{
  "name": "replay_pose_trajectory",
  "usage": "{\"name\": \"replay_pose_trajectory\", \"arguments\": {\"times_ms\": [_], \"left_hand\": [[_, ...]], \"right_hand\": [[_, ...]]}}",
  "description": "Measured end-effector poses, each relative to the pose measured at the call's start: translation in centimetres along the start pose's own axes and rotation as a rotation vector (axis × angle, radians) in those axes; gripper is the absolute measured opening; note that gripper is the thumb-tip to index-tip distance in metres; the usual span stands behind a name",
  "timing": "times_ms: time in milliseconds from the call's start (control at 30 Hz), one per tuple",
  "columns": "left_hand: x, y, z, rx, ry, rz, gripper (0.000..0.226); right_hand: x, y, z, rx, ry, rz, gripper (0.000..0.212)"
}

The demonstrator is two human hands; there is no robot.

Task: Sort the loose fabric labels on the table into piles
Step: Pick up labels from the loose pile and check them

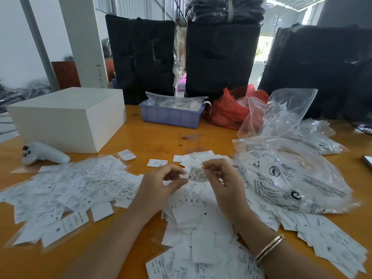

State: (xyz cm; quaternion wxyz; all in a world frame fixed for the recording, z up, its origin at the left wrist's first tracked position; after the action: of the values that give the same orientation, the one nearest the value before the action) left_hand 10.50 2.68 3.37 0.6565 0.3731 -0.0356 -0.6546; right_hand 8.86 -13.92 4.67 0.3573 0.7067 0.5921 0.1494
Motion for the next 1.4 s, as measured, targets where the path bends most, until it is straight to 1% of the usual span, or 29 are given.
{"name": "replay_pose_trajectory", "arguments": {"times_ms": [67, 133, 267, 300, 367, 467, 533, 600, 833, 967, 1067, 1133, 1200, 1267, 1333, 1400], "left_hand": [[0.1, 0.0, 0.0, 0.003, 0.005, -0.004, 0.024], [0.3, 0.0, 0.0, 0.002, 0.003, -0.019, 0.024], [1.1, -0.1, -0.1, -0.011, -0.01, -0.093, 0.011], [1.3, -0.1, -0.1, -0.011, -0.017, -0.108, 0.009], [1.3, -0.1, -0.2, -0.02, -0.032, -0.105, 0.007], [0.5, 0.1, -0.7, -0.079, -0.065, -0.021, 0.015], [0.1, 0.2, -1.3, -0.123, -0.088, 0.022, 0.015], [0.2, 0.2, -1.5, -0.133, -0.109, 0.025, 0.012], [1.2, -0.1, -1.4, -0.116, -0.059, -0.043, 0.005], [0.7, -0.1, -1.6, -0.104, -0.062, -0.015, 0.016], [0.2, 0.0, -1.9, -0.12, -0.046, 0.009, 0.017], [-0.5, 0.0, -2.1, -0.144, -0.075, 0.06, 0.019], [-1.9, 0.0, -2.2, -0.153, -0.037, 0.158, 0.016], [-4.2, 0.0, -2.4, -0.157, 0.094, 0.304, 0.011], [-6.7, -0.4, -3.0, -0.178, 0.203, 0.458, 0.018], [-8.3, -0.8, -3.7, -0.213, 0.303, 0.536, 0.019]], "right_hand": [[0.3, 0.0, 0.2, 0.0, -0.045, -0.036, 0.043], [0.9, -0.1, 0.1, -0.017, -0.11, -0.098, 0.044], [2.4, -0.7, -0.6, -0.096, -0.197, -0.229, 0.023], [2.7, -0.8, -0.7, -0.104, -0.198, -0.252, 0.022], [2.8, -0.9, -0.7, -0.057, -0.152, -0.249, 0.026], [1.5, -0.2, 0.4, 0.089, -0.048, -0.133, 0.037], [1.1, 0.0, 1.7, 0.204, -0.022, -0.121, 0.036], [1.3, -0.1, 2.6, 0.27, -0.018, -0.142, 0.031], [2.4, -0.7, 2.4, 0.255, -0.047, -0.197, 0.029], [3.5, -1.2, 2.1, 0.246, -0.079, -0.287, 0.017], [4.0, -1.4, 2.4, 0.279, -0.088, -0.381, 0.023], [4.5, -1.6, 2.4, 0.275, -0.107, -0.455, 0.027], [4.5, -1.7, 2.3, 0.266, -0.114, -0.463, 0.03], [3.8, -1.4, 2.1, 0.24, -0.123, -0.391, 0.032], [2.8, -0.9, 1.9, 0.202, -0.161, -0.298, 0.032], [1.6, -0.4, 1.9, 0.173, -0.172, -0.204, 0.031]]}}
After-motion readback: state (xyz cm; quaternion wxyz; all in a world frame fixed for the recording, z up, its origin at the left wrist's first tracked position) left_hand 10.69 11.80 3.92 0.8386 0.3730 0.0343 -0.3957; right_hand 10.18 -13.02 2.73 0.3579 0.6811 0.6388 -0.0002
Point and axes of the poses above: each hand's wrist, its own y-axis towards the middle knuckle, its own x-axis out of the palm, z = x × y, the point moved 9 cm from there along y, towards the middle knuckle, and after that the axes turned 1 degree about y, right-handed, at the moved point
